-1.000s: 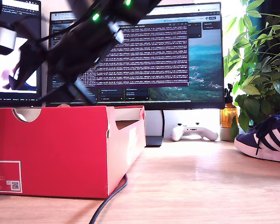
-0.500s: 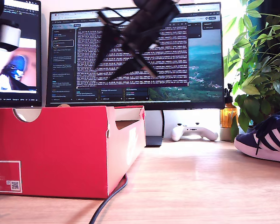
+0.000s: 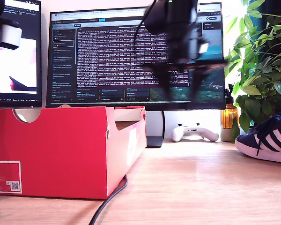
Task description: Pack the blue shoes by picking the first shoe and placing it inside the red shoebox, left side, then picking and rotating the second shoe and placing it in the shoebox
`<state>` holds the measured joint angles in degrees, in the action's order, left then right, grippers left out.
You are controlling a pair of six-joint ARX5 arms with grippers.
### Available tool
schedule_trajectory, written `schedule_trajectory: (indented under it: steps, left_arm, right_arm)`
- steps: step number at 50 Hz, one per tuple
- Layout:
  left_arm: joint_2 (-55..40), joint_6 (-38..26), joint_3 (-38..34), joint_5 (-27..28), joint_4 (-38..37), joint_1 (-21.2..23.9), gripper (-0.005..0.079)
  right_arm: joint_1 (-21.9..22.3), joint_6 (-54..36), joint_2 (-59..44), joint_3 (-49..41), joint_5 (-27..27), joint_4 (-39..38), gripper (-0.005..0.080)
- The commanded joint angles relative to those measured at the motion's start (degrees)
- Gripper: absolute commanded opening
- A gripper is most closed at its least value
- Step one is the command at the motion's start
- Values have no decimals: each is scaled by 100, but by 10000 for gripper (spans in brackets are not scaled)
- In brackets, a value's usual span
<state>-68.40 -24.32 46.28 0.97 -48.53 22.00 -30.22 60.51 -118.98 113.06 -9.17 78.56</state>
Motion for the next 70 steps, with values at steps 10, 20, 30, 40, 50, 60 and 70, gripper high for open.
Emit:
schedule_trajectory:
  steps: [10,20,30,40,50,60,70]
  left_arm:
    - [-61,33,-107,11,105,2,-19]
    - [-61,33,-107,9,105,2,-19]
    - [-61,33,-107,9,105,2,-19]
    - [-61,33,-107,9,105,2,-19]
    - [-61,33,-107,9,105,2,-19]
    - [-61,33,-107,9,105,2,-19]
    - [-61,33,-107,9,105,2,-19]
  right_arm:
    - [437,402,693,-48,-232,-17,419]
    - [741,361,1093,-162,-326,-11,581]
    - [994,498,1462,-599,-348,-4,651]
    - [1279,1069,2052,-1652,-490,-7,651]
    - [1563,1519,2712,-2649,-793,-7,650]
    - [1926,1794,2957,-3364,-791,-4,650]
    - [2079,2006,2957,-3683,-822,-4,648]
